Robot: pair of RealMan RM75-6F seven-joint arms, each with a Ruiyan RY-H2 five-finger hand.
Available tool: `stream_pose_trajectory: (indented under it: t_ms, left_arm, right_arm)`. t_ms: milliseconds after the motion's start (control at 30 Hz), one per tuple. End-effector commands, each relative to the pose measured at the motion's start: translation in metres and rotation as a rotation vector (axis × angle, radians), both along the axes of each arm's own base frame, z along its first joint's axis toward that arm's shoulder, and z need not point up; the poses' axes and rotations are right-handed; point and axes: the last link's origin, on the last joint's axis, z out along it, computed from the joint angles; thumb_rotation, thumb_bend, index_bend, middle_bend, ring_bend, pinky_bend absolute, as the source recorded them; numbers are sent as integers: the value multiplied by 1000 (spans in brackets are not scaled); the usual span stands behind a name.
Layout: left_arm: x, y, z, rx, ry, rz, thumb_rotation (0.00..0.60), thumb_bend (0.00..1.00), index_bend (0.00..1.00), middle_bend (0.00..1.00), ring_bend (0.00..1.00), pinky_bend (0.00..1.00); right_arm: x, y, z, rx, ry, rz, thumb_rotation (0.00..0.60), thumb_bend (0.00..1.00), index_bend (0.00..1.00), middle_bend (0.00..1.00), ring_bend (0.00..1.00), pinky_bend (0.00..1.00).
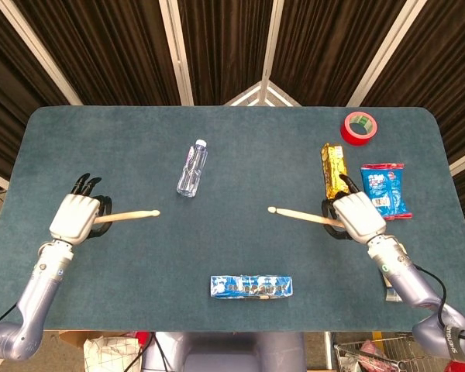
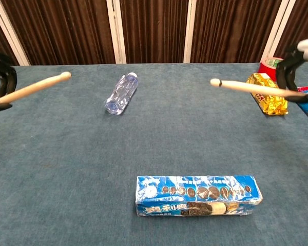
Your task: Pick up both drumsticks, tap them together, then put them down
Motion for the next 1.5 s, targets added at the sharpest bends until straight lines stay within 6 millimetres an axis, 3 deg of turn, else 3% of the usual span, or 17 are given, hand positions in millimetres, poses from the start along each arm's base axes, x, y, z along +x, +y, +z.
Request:
stream_pose_trajectory:
  t_ms: [33,300,567,833,1067,1300,1500]
  left_arm:
    - [-24,4,-17,-58,45,64,600,454,655,611,120,0]
    - [-46,14,-44,-141,155,76,600,454,641,598,121,0]
    - [-52,15,-60,-197,226,75,600,454,595,540,104,0]
    - [-47,16,-58,-196,206,81,600,454,407,455,72,0]
    - [-27,14,-33,-164,116,58,600,453,338,379,50,0]
    - [-9,6,10,-91,71,37,600,453,333,363,45,0]
    - [-6,1,47,9,25,79,600,451,311,360,45,0]
  right_arm:
    - [-15,5,-16,25,19,-6,600,449,766,628,420,36]
    - [-26,5,-28,39,24,-32,600,450,766,628,420,36]
    - [-23,6,-34,39,9,-28,600,450,766,628,419,36]
    - [-24,6,-35,34,10,-40,600,448,767,628,420,36]
    - [-27,2,-34,24,15,-68,600,449,767,628,420,36]
    - [-27,-1,-38,26,8,-90,600,449,767,628,420,36]
    - [-27,8,-51,71,14,-77,600,449,767,628,420,36]
